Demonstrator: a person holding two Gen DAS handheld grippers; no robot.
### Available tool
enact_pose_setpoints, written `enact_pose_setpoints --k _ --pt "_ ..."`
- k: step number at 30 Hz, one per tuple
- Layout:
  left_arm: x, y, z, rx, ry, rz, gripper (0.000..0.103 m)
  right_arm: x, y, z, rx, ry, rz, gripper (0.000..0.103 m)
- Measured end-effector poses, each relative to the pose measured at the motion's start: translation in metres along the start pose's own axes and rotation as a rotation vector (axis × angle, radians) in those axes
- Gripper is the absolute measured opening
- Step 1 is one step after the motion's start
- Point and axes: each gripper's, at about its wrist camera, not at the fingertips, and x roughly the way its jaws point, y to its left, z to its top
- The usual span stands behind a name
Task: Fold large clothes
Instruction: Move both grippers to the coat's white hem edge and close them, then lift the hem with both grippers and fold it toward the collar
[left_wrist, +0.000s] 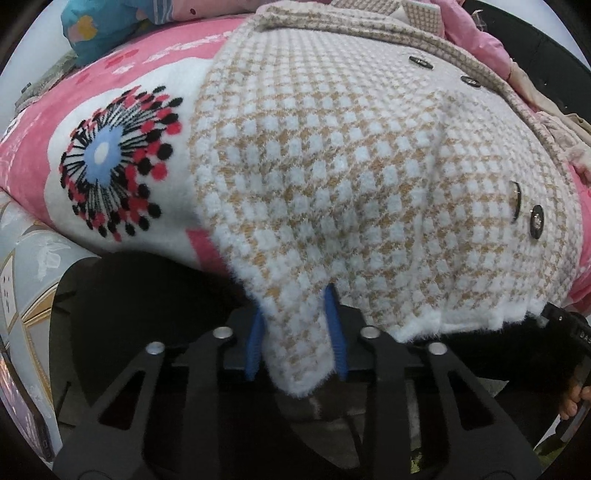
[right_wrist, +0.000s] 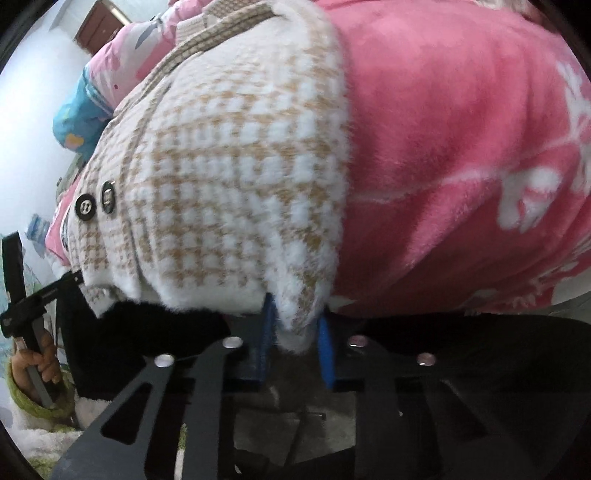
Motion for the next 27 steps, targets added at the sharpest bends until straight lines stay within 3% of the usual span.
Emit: enact_pose_setpoints --k 4,14,22,27 --pt "-0.018 0.008 -0.011 0.020 -0.036 -0.038 0.010 -0.016 0.007 -0.003 -0.006 -0.027 0.008 0.012" --pt "-0.096 0.023 -0.019 0.013 -0.207 -0.236 0.007 -0.084 0.028 0.001 -0.006 -0.169 0.108 0.011" --pt "-0.132 0.037 0.024 -0.020 -0.293 -0.388 0.007 -0.127 0.053 0.049 -0.021 -0.313 0.194 0.010" --pt "-0.138 0.043 0.061 -0.037 -0.333 -0.392 0.007 -0.132 0.056 0.094 -0.034 -0.353 0.212 0.010"
